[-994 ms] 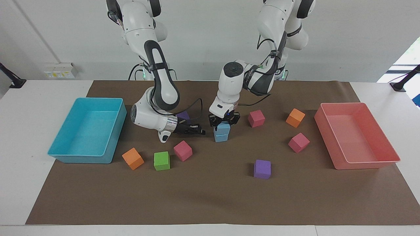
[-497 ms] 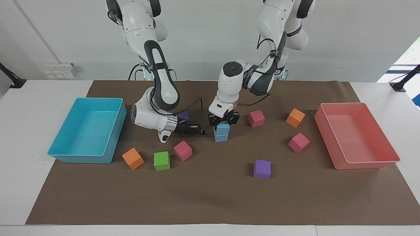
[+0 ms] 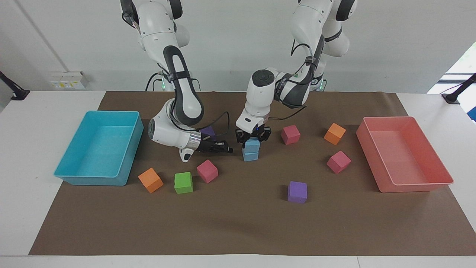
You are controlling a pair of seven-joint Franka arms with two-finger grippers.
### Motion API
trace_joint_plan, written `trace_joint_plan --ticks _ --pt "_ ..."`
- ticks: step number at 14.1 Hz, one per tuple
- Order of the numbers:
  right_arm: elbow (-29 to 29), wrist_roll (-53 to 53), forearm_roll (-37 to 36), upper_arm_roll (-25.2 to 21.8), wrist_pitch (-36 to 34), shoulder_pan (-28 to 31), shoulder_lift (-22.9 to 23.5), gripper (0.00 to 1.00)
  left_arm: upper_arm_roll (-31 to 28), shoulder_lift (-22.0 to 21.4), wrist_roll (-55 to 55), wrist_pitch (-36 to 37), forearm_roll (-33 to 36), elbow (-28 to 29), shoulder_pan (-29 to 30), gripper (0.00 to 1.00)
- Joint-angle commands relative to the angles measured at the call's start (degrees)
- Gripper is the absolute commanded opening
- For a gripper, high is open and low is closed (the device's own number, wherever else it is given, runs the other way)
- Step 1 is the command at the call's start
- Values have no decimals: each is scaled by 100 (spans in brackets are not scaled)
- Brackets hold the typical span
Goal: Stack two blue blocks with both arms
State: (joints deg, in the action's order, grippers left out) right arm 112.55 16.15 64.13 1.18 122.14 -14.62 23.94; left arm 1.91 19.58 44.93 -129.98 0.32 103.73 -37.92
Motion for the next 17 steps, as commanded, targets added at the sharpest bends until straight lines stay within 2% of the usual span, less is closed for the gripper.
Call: trace_joint_plan --ticks 1,5,9,13,17 --pt "66 204 214 31 91 11 -21 0 -103 -24 87 -81 99 16 -110 93" --pt "66 204 214 31 100 11 -21 0 -103 -24 78 -72 99 16 -110 100" --pt "66 196 214 31 109 11 -21 0 -94 -182 -19 51 108 16 -58 100" --pt "4 204 205 31 3 55 -12 0 -94 -638 -98 656 99 51 47 100" --pt "-22 82 -22 -4 12 73 -266 0 -94 -1305 -966 1246 99 340 521 100"
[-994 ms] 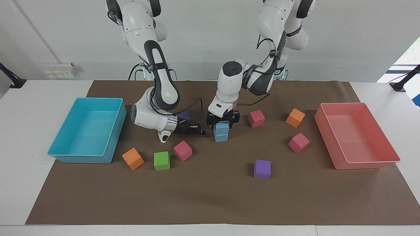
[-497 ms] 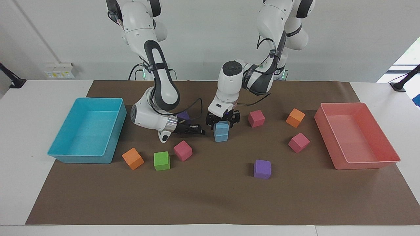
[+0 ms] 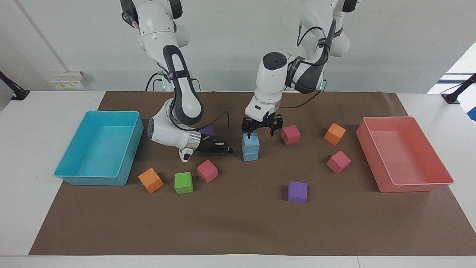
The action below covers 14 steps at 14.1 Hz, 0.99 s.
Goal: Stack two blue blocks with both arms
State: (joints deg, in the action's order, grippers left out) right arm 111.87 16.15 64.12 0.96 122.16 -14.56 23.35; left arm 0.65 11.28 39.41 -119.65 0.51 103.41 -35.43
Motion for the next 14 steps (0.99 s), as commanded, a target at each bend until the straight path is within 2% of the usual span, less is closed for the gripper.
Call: trace_joint_plan --ticks 1,4,6,9,10,12,13,14 --pt "37 -14 -196 18 9 93 -269 0 31 -713 -661 214 81 565 412 100" --pt "-33 -540 -916 -8 9 102 -532 0 31 -1163 -1478 433 80 865 939 100" --pt "-199 -1155 -1845 -17 9 102 -725 3 23 -1338 -2189 592 63 813 1457 100" --pt "-358 -1457 -3235 -17 -87 111 -928 33 -39 -1374 -3112 1020 -77 358 2029 100" --pt "-393 -1457 -3526 -26 -96 154 -963 48 -48 -1348 -3341 1336 -269 69 2214 100" --pt "-402 -1457 -4062 -26 -105 251 -1086 66 -48 -1269 -3745 1734 -368 -355 2513 100" --pt "-411 -1457 -4343 -26 -114 330 -1183 81 -48 -1225 -4044 1770 -350 -434 2575 100" --pt "-411 -1457 -4564 -26 -148 374 -1227 100 -48 -1216 -4256 1787 -341 -522 2724 100"
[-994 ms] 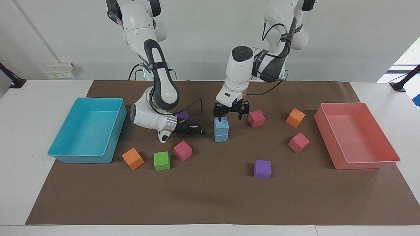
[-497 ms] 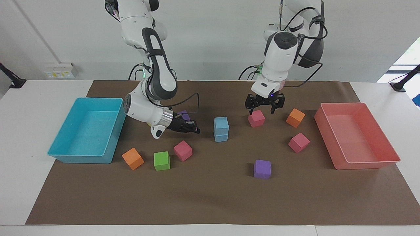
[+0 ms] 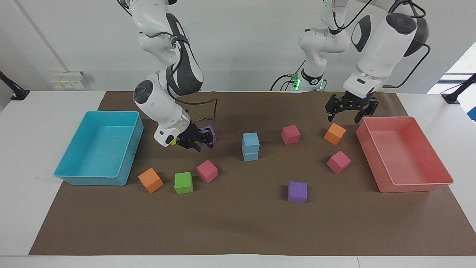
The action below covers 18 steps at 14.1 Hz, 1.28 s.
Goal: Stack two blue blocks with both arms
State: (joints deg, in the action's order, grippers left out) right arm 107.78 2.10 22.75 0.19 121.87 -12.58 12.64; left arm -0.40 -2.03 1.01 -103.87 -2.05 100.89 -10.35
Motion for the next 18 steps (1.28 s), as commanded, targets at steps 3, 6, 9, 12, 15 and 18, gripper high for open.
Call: trace_joint_plan --ticks 3,6,9,12,15,18 --pt "-143 -69 -1183 51 -425 282 -366 100 58 106 -584 900 -41 -762 542 100" --pt "-555 -262 -2124 51 -1014 317 -507 100 49 80 -725 1491 -41 -1001 640 100" --pt "-697 -307 -2336 51 -1349 344 -814 100 -4 18 -682 1519 -49 -914 657 100" --pt "-697 -359 -2407 34 -1516 352 -1140 100 -21 18 -655 1492 -49 -922 649 100" --pt "-715 -359 -2468 -80 -1797 361 -1394 100 -21 45 -637 1483 -49 -957 745 100" --pt "-1161 -351 -2495 -107 -2375 624 -1492 100 -21 10 -655 1781 -41 -992 772 100"
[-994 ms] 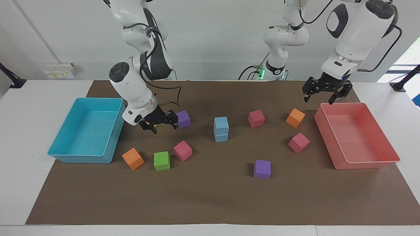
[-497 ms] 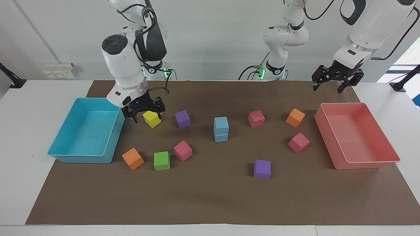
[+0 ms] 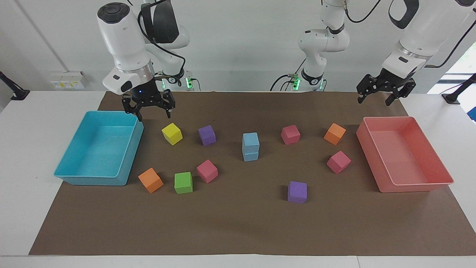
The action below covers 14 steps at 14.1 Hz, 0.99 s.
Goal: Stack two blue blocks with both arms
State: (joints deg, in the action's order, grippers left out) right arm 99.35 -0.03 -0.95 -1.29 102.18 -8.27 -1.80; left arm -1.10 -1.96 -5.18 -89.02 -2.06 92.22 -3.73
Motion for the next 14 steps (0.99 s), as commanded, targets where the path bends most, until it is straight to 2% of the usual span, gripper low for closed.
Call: trace_joint_plan --ticks 1,7,9,14 --pt "-477 -138 -124 50 -618 282 -49 100 32 -7 -53 394 -40 -125 118 100" --pt "-856 -103 -63 -265 -1367 362 -286 100 58 178 -97 403 -40 -617 92 100" --pt "-1066 -77 -28 -354 -1542 362 -278 100 67 108 -71 465 -58 -495 101 100" --pt "-883 -68 -1 -389 -1745 344 -462 100 58 143 -9 298 -49 -538 118 100"
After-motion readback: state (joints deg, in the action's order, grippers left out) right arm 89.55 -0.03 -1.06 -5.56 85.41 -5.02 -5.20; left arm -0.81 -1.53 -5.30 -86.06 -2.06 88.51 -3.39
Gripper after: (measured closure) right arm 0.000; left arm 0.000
